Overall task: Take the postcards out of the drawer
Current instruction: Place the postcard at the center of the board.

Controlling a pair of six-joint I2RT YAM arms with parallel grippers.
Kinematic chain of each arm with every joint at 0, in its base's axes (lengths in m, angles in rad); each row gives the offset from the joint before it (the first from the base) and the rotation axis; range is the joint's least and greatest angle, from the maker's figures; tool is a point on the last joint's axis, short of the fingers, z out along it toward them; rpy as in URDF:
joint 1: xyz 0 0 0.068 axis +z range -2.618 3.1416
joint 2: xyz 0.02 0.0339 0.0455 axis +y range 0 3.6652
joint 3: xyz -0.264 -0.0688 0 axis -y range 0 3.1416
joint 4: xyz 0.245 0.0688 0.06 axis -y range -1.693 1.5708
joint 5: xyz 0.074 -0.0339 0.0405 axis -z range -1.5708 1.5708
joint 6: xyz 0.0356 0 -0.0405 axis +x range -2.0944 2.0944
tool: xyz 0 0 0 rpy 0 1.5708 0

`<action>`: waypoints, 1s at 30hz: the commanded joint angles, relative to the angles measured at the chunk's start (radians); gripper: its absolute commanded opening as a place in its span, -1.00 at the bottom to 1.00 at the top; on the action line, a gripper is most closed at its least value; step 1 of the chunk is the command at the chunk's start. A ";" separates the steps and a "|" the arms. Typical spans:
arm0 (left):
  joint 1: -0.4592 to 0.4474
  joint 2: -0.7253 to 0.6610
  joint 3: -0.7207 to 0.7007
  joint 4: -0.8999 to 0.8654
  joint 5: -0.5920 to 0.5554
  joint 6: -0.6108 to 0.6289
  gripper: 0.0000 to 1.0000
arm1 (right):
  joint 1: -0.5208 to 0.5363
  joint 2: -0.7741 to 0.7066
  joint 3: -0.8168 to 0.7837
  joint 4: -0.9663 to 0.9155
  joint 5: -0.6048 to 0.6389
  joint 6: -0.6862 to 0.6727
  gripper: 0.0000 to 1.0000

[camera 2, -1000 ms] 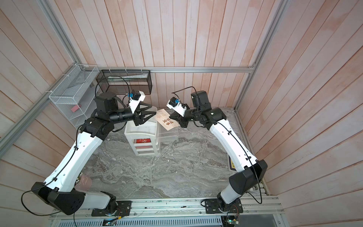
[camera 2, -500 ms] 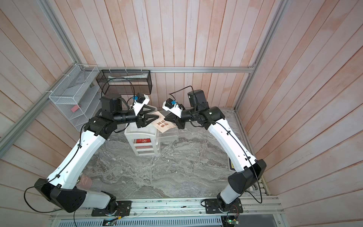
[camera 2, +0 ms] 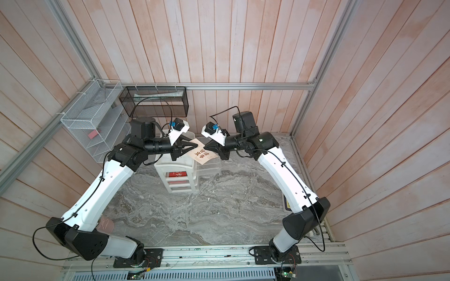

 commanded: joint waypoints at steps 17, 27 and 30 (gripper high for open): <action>-0.004 -0.007 -0.024 0.050 0.008 -0.009 -0.96 | -0.023 0.006 0.006 0.035 -0.022 0.055 -0.60; -0.005 -0.005 -0.071 0.273 -0.123 -0.199 -1.00 | -0.218 -0.068 -0.153 0.403 -0.116 0.456 -0.27; -0.004 0.022 -0.044 0.323 -0.182 -0.315 -1.00 | -0.305 -0.115 -0.318 0.653 -0.156 0.687 -0.09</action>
